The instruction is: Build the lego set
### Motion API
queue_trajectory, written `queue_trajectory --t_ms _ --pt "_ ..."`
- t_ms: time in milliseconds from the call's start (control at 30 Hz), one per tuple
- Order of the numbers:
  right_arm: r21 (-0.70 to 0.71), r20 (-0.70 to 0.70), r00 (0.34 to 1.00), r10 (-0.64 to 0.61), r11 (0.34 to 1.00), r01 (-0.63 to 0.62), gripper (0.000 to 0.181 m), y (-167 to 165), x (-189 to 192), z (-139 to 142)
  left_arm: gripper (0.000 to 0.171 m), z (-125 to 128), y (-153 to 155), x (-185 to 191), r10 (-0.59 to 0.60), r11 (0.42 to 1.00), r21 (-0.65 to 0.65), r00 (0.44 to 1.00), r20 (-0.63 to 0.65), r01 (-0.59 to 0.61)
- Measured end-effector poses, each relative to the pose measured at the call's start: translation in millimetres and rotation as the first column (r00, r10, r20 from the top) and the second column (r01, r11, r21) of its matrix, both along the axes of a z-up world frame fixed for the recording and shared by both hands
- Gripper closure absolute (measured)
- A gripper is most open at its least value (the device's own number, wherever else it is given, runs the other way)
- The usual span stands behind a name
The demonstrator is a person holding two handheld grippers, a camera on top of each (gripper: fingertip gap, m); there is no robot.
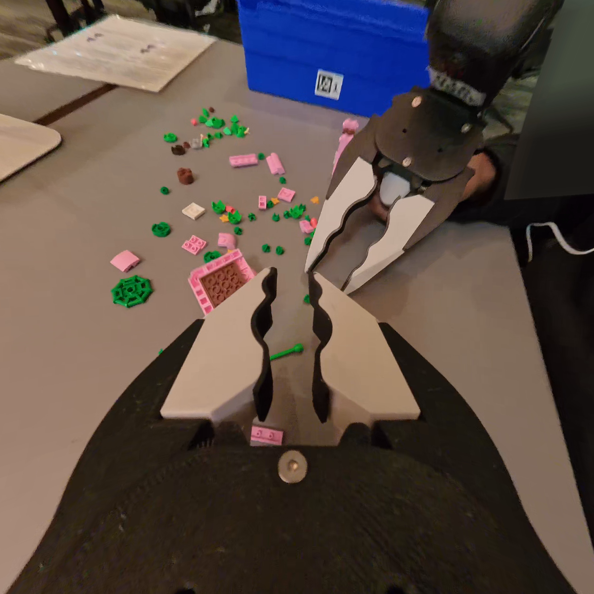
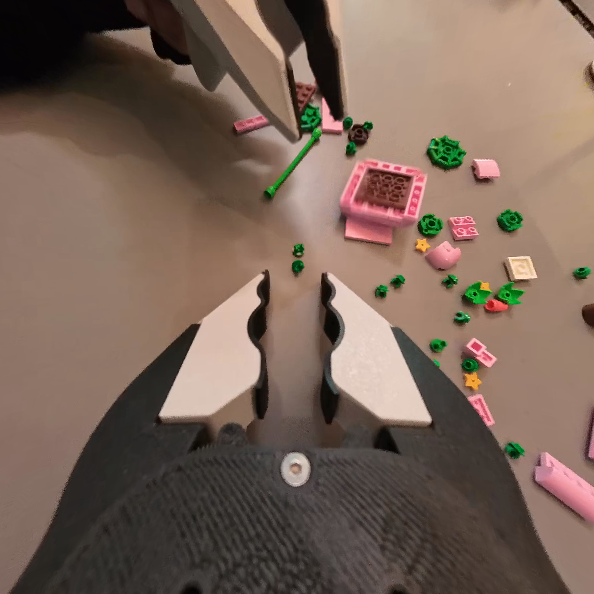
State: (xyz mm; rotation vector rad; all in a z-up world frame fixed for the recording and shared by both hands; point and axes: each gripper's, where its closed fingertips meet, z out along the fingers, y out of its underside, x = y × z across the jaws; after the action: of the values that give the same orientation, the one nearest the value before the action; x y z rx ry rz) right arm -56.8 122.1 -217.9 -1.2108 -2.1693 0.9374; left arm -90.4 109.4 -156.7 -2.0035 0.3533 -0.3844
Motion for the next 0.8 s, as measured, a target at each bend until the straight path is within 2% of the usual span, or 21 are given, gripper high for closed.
queue_trajectory --t_ms 200,333,400,467,500,567,667,800 --pt "0.009 -0.001 1.000 -0.009 1.000 0.009 0.161 -0.5 -2.3 -0.5 0.143 -14.8 3.2 -6.1 0.035 0.998 -0.043 0.997 -0.066 -0.038" --pt "0.007 0.002 1.000 -0.011 1.000 0.011 0.165 -1.0 -3.6 -0.7 0.136 -22.4 10.7 -20.2 0.131 0.989 -0.045 0.982 -0.134 -0.138" --pt "0.009 0.000 1.000 -0.004 1.000 0.004 0.166 -3.3 -4.7 -0.7 0.125 -27.0 17.4 -29.0 0.209 0.975 -0.044 0.964 -0.162 -0.218" --pt "0.014 -0.003 1.000 0.005 1.000 -0.005 0.166 -6.2 -6.2 -0.7 0.101 -31.7 26.1 -45.4 0.363 0.925 -0.073 0.923 -0.127 -0.373" --pt "0.016 -0.003 1.000 0.006 1.000 -0.006 0.167 -7.3 -7.2 -0.7 0.098 -35.1 29.3 -51.7 0.441 0.887 -0.121 0.895 -0.072 -0.446" --pt "0.018 -0.001 1.000 0.009 1.000 -0.009 0.175 -9.5 -8.8 -1.2 0.092 -38.9 35.0 -44.9 0.465 0.869 -0.195 0.885 0.005 -0.455" --pt "0.025 -0.005 1.000 -0.006 1.000 0.006 0.175 -8.5 -11.3 -1.2 0.092 -46.6 38.4 -57.5 0.505 0.827 -0.163 0.839 -0.201 -0.537" --pt "0.024 -0.005 1.000 -0.016 1.000 0.016 0.175 -7.6 -12.6 -1.1 0.090 -58.6 44.5 -59.9 0.500 0.809 -0.186 0.820 -0.278 -0.557"
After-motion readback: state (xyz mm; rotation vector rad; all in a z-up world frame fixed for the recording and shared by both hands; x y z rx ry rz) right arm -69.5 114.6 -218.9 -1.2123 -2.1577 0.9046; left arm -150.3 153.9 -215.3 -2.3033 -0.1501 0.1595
